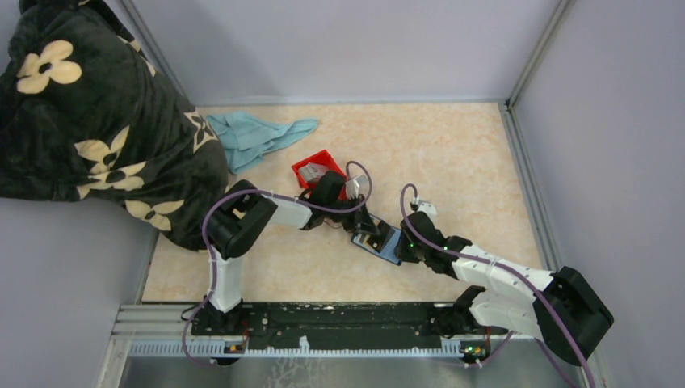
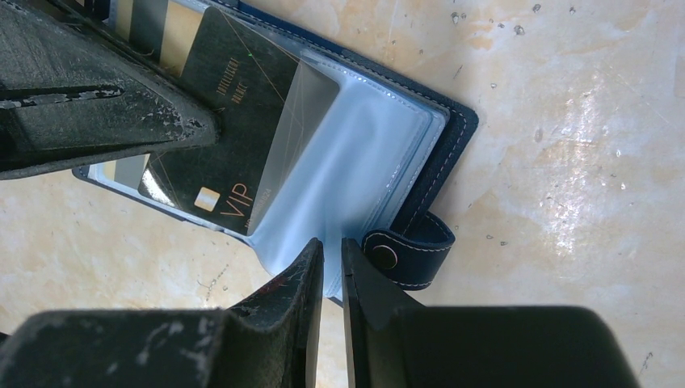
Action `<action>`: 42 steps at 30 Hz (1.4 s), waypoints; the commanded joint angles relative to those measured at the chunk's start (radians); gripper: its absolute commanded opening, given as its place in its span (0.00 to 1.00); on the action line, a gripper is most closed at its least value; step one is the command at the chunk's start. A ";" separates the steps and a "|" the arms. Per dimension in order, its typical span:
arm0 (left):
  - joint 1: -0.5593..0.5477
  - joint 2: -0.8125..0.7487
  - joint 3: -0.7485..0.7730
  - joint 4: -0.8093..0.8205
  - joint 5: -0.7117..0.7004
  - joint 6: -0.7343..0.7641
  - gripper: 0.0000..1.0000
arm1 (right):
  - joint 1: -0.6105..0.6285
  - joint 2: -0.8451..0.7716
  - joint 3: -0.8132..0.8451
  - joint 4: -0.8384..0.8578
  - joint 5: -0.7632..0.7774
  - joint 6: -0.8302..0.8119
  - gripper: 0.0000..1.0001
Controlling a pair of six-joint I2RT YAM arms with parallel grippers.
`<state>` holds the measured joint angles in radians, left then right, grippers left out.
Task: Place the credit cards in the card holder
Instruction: Insert the credit card into the card holder.
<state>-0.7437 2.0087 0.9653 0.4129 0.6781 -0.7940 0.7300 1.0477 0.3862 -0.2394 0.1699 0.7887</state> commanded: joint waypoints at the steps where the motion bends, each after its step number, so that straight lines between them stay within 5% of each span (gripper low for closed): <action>1: -0.015 0.015 -0.034 0.016 -0.032 -0.022 0.00 | -0.006 0.009 -0.020 -0.071 0.014 -0.008 0.15; 19: -0.052 0.008 -0.065 -0.048 -0.118 0.009 0.00 | -0.006 0.005 -0.026 -0.075 0.019 0.001 0.15; 42: -0.071 -0.023 -0.156 0.060 -0.235 -0.132 0.00 | -0.006 -0.002 -0.033 -0.073 0.013 0.004 0.15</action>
<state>-0.7902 1.9675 0.8471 0.5652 0.5026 -0.8997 0.7300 1.0424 0.3859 -0.2466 0.1749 0.7898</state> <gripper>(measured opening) 0.006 0.153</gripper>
